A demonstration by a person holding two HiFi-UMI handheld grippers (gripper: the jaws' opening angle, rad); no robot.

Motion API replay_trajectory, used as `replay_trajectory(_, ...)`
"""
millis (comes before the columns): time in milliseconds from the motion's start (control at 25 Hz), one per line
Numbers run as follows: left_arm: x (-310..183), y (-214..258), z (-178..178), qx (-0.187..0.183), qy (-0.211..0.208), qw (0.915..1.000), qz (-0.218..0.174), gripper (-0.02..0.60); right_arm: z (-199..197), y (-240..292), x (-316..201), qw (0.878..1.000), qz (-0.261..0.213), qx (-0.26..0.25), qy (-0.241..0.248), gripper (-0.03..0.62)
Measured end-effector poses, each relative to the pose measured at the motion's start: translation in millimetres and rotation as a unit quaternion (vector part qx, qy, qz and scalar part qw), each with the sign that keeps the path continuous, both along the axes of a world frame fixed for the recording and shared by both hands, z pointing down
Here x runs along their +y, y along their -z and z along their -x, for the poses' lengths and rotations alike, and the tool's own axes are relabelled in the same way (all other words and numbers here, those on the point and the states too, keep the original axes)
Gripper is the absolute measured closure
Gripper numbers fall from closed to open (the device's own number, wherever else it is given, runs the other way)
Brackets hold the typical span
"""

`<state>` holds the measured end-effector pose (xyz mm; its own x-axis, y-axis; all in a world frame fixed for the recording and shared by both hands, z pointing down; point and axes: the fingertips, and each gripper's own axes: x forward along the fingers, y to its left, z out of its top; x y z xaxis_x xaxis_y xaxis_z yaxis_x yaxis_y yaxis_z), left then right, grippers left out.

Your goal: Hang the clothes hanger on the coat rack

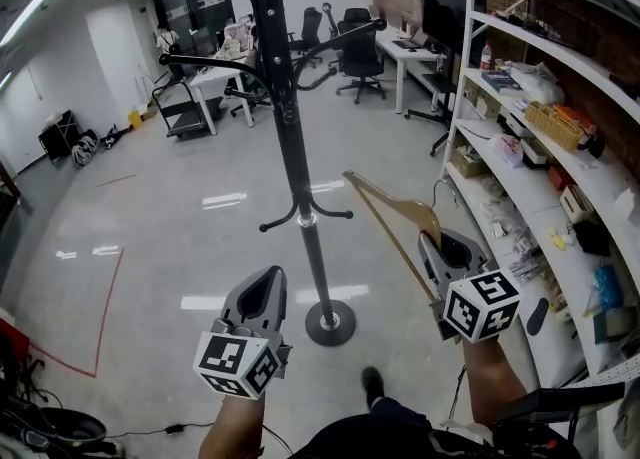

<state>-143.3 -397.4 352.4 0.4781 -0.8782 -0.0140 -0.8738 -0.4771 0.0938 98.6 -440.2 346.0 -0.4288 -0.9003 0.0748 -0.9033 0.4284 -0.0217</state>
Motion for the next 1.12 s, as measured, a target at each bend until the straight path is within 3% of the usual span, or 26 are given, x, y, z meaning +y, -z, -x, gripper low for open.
replay_trajectory(320,-103,16,-6,-0.003,0.045,0.9990,-0.009,0.591,14,4,-119,0.998,-0.002,-0.002,0.057,0.537)
replay_trajectory(560,-144,8,1,-0.002,0.060,0.9982,0.006,0.591,21,6,-188,0.998,0.007,-0.002,0.057,0.537)
replay_trajectory(840,-185,4,14,-0.005,0.040,0.9990,0.019,0.591,46,12,-246,0.999,0.010,-0.003,0.043,0.537)
replay_trajectory(1120,-221,13,34,-0.014,0.039,0.9991,0.001,0.591,76,22,-296,0.999,0.004,0.013,0.045,0.537)
